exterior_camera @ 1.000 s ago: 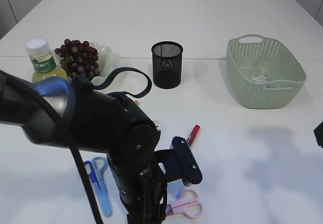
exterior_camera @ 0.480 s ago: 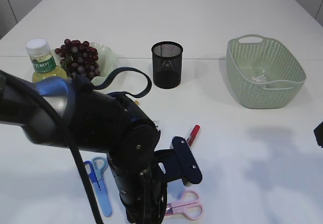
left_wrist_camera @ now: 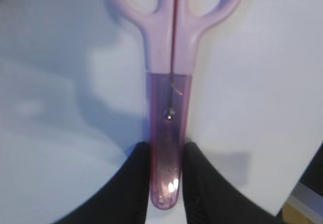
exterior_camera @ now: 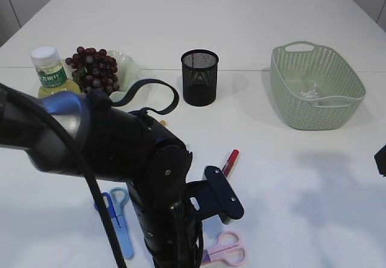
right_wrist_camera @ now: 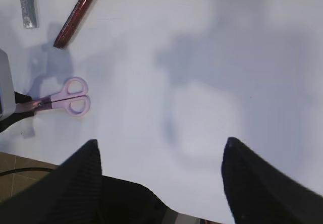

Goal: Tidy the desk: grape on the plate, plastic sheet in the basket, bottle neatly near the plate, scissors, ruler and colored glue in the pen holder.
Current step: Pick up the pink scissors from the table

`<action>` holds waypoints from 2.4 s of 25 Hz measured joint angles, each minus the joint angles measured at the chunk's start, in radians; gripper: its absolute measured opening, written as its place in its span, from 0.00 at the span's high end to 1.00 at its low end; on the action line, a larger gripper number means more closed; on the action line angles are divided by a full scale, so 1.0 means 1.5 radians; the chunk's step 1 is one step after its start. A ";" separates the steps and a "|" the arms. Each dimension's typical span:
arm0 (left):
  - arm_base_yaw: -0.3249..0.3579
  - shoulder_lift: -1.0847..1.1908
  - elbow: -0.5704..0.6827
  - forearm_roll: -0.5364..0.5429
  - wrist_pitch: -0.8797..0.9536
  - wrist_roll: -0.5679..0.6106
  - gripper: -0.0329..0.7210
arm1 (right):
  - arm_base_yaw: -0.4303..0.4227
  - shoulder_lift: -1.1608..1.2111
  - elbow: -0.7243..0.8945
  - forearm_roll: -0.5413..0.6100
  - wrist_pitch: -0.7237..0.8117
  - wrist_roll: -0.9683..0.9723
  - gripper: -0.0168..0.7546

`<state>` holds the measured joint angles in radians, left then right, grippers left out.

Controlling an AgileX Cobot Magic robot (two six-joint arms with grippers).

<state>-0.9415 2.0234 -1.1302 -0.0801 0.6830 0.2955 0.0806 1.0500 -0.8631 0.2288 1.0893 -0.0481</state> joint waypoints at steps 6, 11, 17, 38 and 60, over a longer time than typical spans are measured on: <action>0.000 0.000 0.000 -0.050 0.016 0.000 0.75 | 0.000 0.000 0.000 0.004 0.000 0.000 0.23; 0.000 0.000 -0.002 -0.080 0.019 -0.001 0.75 | 0.000 0.000 0.000 0.009 0.000 0.000 0.23; 0.000 0.006 -0.037 -0.089 0.031 -0.002 0.75 | 0.000 0.000 0.000 0.011 0.001 0.000 0.23; 0.028 0.025 -0.049 -0.088 0.050 -0.031 0.76 | 0.000 0.000 0.000 0.011 0.001 0.000 0.23; 0.012 0.027 -0.054 0.001 0.053 -0.031 0.64 | 0.000 0.000 0.000 0.012 -0.001 0.000 0.23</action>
<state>-0.9240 2.0646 -1.2118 -0.0791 0.7629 0.2483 0.0806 1.0500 -0.8631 0.2470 1.0875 -0.0481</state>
